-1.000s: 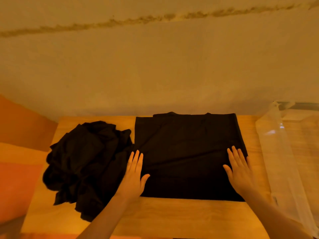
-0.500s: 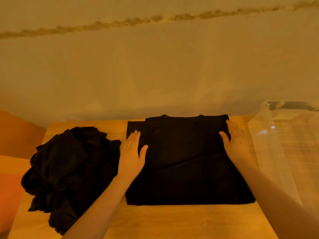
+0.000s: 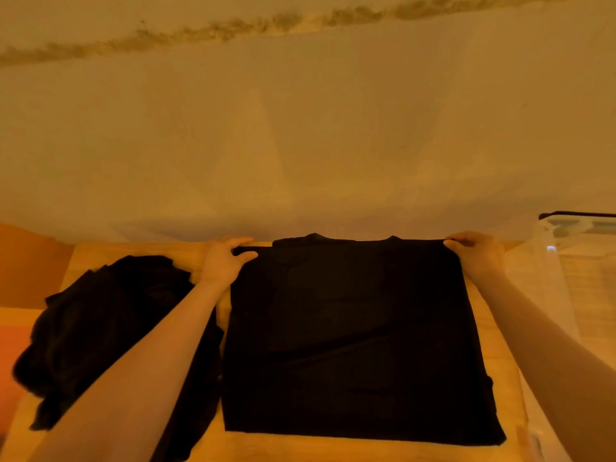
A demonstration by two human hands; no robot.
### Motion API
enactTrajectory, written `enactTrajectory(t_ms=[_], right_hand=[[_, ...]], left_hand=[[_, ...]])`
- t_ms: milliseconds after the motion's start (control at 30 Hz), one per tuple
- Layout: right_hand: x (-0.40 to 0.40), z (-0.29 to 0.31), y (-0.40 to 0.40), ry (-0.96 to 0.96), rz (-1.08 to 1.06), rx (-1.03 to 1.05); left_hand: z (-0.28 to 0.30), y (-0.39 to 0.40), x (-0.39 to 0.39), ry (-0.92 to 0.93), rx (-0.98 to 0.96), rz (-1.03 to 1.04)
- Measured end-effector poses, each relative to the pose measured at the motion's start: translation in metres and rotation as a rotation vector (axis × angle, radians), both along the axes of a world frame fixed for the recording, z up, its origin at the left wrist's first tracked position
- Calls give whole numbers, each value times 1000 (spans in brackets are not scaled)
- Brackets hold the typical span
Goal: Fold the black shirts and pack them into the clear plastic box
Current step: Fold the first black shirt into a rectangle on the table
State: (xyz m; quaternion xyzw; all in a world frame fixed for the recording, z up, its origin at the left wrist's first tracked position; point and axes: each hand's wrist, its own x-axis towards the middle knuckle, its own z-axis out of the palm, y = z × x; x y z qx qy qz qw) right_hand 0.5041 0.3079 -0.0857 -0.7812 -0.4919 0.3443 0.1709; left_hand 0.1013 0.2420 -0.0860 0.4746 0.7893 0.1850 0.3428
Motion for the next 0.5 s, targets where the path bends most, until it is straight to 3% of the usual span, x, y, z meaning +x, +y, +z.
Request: enactTrajectory(t_ms=[233,367,500], right_hand=[[0,7,-4,120,-44,111],[1,10,-6,165,-78,204],[-4,9,-3,199,-101,272]], left_hand=[[-2,-1,-2,-43,111,154],[-1,-1,-2,-10,125,55],[11,10,1,-86,143,111]])
